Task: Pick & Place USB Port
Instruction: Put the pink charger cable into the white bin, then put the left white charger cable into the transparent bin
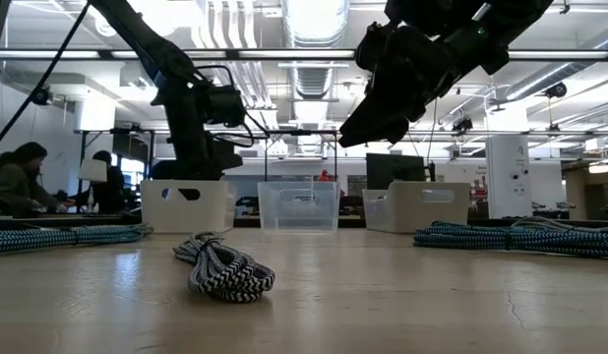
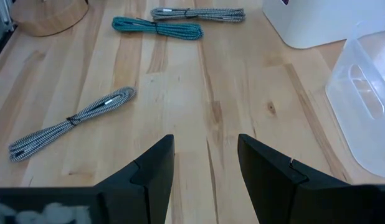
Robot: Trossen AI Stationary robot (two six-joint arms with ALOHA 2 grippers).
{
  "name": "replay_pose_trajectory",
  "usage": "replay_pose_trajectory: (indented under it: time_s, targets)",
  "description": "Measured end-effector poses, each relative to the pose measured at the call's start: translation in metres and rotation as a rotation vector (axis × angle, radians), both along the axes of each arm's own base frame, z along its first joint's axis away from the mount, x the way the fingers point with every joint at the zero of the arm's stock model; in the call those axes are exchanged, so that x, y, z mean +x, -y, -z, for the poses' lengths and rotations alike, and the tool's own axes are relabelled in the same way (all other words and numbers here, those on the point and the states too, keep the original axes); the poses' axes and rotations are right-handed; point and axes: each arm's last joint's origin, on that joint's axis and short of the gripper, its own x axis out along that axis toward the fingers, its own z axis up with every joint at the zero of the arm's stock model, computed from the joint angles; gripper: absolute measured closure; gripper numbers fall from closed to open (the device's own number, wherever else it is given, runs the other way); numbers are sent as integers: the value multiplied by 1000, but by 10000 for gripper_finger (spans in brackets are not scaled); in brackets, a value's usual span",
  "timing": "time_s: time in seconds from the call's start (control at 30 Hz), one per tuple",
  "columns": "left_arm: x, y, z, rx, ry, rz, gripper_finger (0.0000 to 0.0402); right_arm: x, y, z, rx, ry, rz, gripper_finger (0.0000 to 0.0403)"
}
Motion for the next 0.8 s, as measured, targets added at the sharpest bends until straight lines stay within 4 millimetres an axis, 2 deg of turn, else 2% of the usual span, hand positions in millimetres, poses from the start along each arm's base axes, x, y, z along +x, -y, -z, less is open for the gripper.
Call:
replay_pose_trajectory:
  time_s: [0.37,0.6,0.8]
  targets:
    - [0,0,-3,-3,8,27,315,0,0,0,0,0,-1,229]
    - [-1,4,-35,12,42,67,316,0,0,0,-6,0,-5,229]
    - [-7,25,-70,40,182,197,319,0,0,0,-6,-1,-5,229]
